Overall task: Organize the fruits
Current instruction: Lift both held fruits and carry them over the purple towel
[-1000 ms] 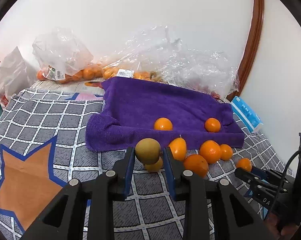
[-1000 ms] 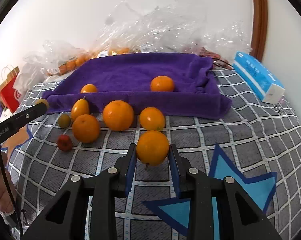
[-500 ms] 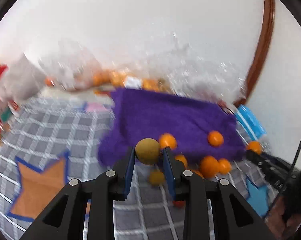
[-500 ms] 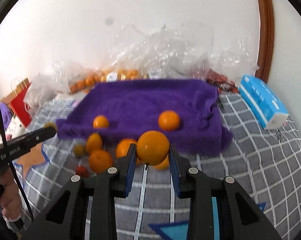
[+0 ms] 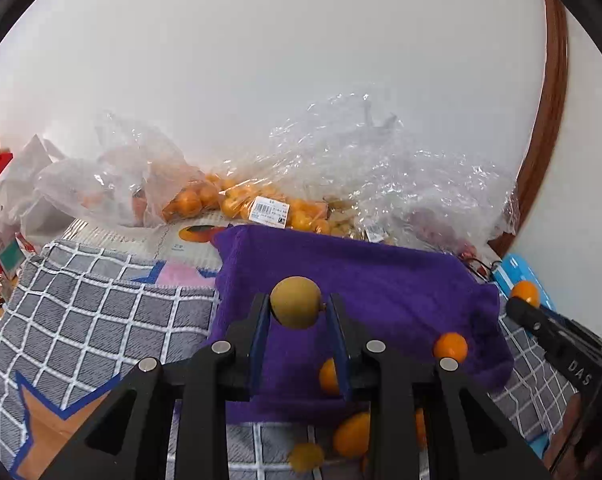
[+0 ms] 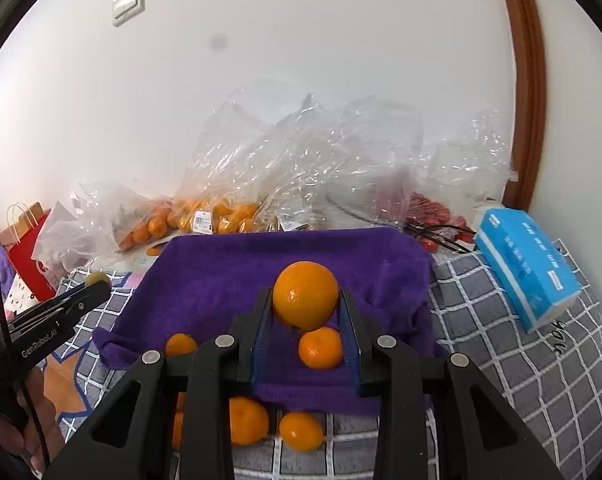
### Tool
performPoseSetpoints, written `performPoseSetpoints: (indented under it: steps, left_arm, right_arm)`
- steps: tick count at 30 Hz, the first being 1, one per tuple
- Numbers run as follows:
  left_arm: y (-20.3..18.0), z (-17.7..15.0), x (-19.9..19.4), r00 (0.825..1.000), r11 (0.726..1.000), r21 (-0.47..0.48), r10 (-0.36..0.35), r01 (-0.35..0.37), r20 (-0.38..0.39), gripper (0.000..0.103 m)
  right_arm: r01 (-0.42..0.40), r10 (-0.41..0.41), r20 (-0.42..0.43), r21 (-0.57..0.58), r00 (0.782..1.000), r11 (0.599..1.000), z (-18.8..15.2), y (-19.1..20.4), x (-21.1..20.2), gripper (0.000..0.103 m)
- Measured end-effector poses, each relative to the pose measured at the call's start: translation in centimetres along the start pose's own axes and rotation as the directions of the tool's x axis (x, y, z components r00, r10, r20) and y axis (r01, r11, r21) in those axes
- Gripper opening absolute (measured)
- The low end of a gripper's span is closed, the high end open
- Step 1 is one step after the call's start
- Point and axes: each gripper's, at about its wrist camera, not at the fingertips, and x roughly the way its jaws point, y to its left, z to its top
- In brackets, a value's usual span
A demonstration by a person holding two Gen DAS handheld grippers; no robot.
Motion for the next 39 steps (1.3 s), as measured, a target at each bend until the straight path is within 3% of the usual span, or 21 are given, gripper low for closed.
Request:
performPoseSetpoints:
  steps: [7, 16, 21, 27, 39]
  left_arm:
    - [0.4, -1.5, 1.5, 1.000, 1.000, 0.006, -0.029, 0.029, 0.004, 0.028]
    - [0.7, -2.2, 2.7, 0.998, 0.998, -0.019, -0.064, 0.064, -0.028, 0.028]
    - [0.4, -2.7, 3.1, 0.999, 0.999, 0.010, -0.046, 0.047, -0.021, 0.028]
    - [0.7, -2.8, 3.7, 0.998, 0.998, -0.010, -0.055, 0.055, -0.038, 0.028]
    - [1.2, -3.2, 4.8, 0.995, 0.998, -0.036, -0.049, 0.046, -0.088, 0.028]
  right_arm:
    - [-0.024, 0.025, -0.010, 0.022, 1.000, 0.999, -1.4, -0.6, 3.1, 0.032]
    - [0.055, -0.055, 0.025, 0.029, 0.998, 0.998, -1.6, -2.4, 3.6, 0.032]
    - [0.063, -0.064, 0.010, 0.065, 0.998, 0.996, -2.1, -3.6, 4.3, 0.032]
    - [0.046, -0.045, -0.028, 0.063, 0.999, 0.997, -2.9, -3.7, 5.6, 0.032]
    - [0.045, -0.043, -0.025, 0.055, 0.999, 0.997, -3.6, -3.1, 6.1, 0.032]
